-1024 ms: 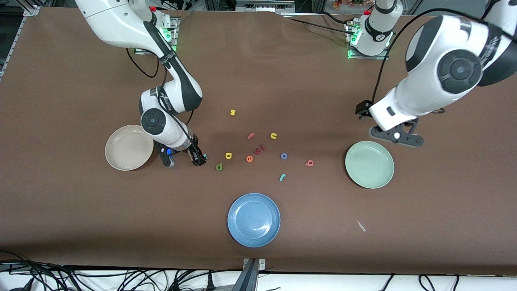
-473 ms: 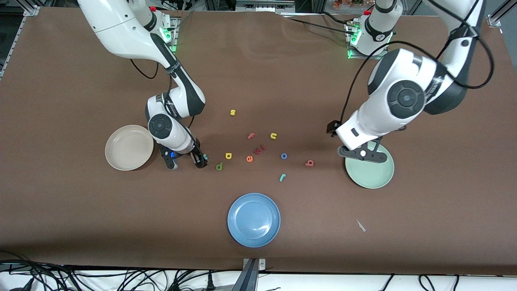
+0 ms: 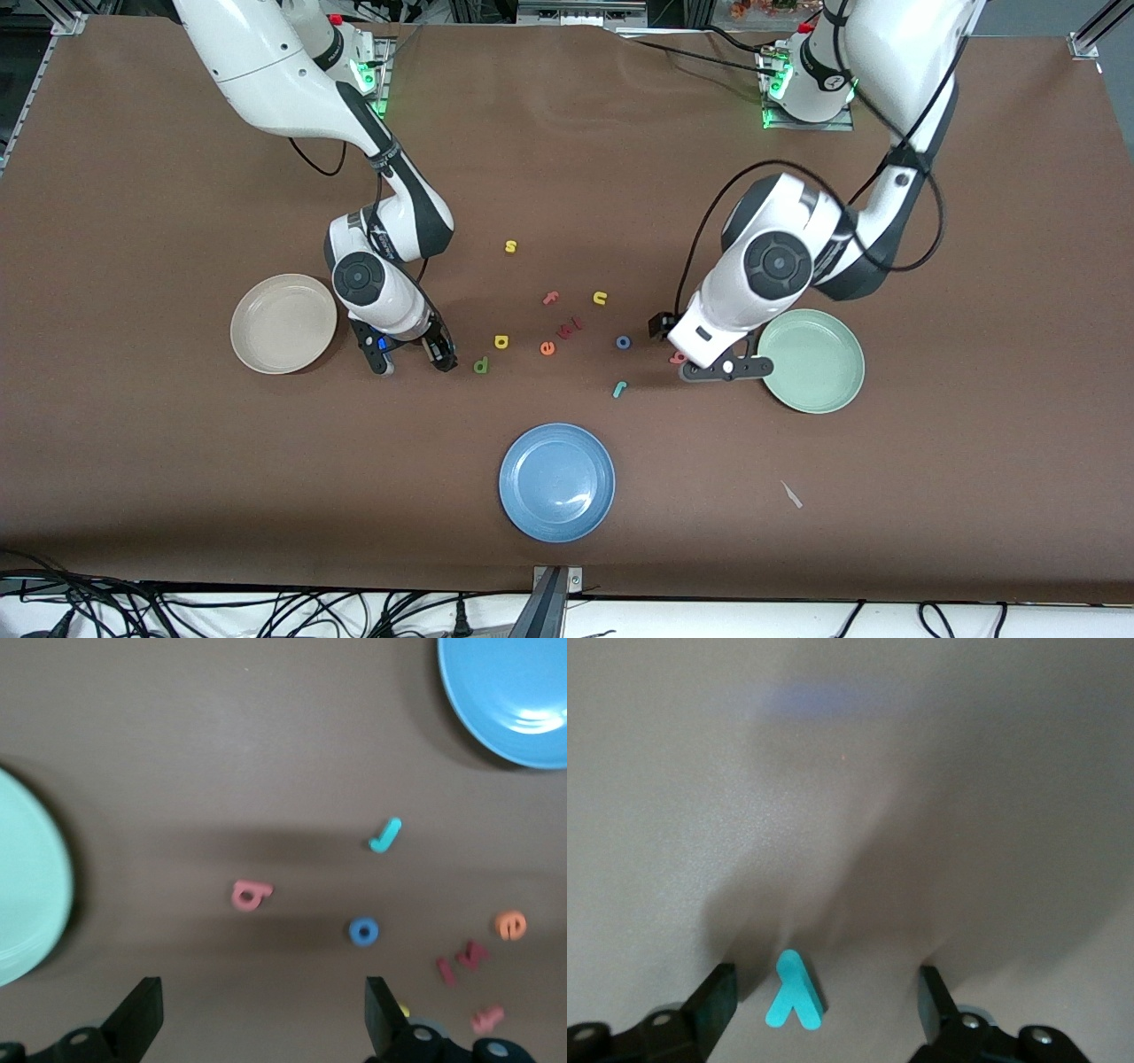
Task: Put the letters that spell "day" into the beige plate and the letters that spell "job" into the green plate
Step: 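Grasp the cyan letter with the right gripper while the left gripper approaches, then drop the cyan letter with the right gripper while the left gripper grasps, then grasp the green p with the right gripper while the left gripper lifts, then drop the green p with the right gripper while the left gripper releases, then grasp the yellow letter with the right gripper while the left gripper grasps pink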
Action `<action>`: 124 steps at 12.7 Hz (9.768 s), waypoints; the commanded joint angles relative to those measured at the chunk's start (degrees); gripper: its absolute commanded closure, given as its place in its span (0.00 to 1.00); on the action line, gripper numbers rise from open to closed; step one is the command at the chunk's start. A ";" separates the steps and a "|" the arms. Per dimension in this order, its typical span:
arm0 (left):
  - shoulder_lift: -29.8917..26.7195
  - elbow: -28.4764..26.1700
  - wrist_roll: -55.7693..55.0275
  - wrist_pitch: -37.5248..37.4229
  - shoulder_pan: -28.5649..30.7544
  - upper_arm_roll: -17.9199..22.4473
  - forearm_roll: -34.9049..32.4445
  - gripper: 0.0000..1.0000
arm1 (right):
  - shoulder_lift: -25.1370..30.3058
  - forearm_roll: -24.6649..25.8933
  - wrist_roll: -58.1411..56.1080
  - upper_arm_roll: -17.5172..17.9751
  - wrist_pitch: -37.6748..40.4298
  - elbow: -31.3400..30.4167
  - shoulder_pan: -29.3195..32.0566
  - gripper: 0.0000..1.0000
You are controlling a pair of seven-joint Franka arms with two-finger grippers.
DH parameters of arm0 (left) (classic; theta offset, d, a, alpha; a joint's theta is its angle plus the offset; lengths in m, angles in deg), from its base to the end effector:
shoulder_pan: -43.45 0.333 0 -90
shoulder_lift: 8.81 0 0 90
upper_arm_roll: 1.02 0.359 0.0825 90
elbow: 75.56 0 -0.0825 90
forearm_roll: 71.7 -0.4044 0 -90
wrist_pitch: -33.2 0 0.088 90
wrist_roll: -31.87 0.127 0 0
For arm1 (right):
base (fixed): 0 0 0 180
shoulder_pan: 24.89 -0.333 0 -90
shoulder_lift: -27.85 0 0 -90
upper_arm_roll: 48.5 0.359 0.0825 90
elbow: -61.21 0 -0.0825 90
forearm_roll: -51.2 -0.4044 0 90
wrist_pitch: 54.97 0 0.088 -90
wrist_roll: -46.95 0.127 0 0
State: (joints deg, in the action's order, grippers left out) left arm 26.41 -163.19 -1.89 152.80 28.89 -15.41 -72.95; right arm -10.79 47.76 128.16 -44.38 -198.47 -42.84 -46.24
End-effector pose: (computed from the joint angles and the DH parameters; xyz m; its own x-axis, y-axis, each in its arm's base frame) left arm 0.6619 -0.3310 0.3080 0.9887 0.1093 -0.1026 0.1179 -0.9897 0.0817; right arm 0.6237 0.2937 0.1656 0.5082 -0.8577 -0.0783 -0.8611 -0.5079 -0.0246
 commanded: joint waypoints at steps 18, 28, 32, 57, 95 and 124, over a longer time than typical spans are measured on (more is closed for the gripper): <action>12.94 4.05 -17.57 10.56 -10.31 0.68 -11.32 0.35 | 0.31 1.16 -22.97 -1.03 17.88 9.93 4.74 1.00; 14.26 3.87 -17.57 11.01 -10.31 0.76 -14.13 0.54 | 8.05 1.16 -66.86 -16.66 28.63 1.84 4.83 1.00; 14.96 3.96 -17.57 11.01 -10.22 0.76 -13.61 0.92 | 5.69 0.02 -71.03 -18.70 29.95 2.45 7.29 0.35; 3.36 -5.52 30.86 -5.19 12.01 0.50 -18.17 1.00 | -9.16 -1.04 -51.34 -3.15 8.33 20.21 -5.54 0.00; 2.57 -3.42 -13.17 -0.41 9.20 -5.12 -0.86 0.00 | 12.19 -1.03 -84.97 -22.91 18.62 -7.02 -3.00 0.98; 10.39 -5.09 -69.60 14.08 4.98 -4.33 -7.45 0.62 | -9.79 -12.81 -48.52 -13.52 11.22 21.09 -19.61 0.09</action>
State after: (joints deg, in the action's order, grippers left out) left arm 36.48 -168.31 -70.06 166.41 33.91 -19.86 -78.57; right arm -19.83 34.20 79.30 -57.75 -187.46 -23.53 -65.94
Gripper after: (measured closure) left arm 0.586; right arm 0.053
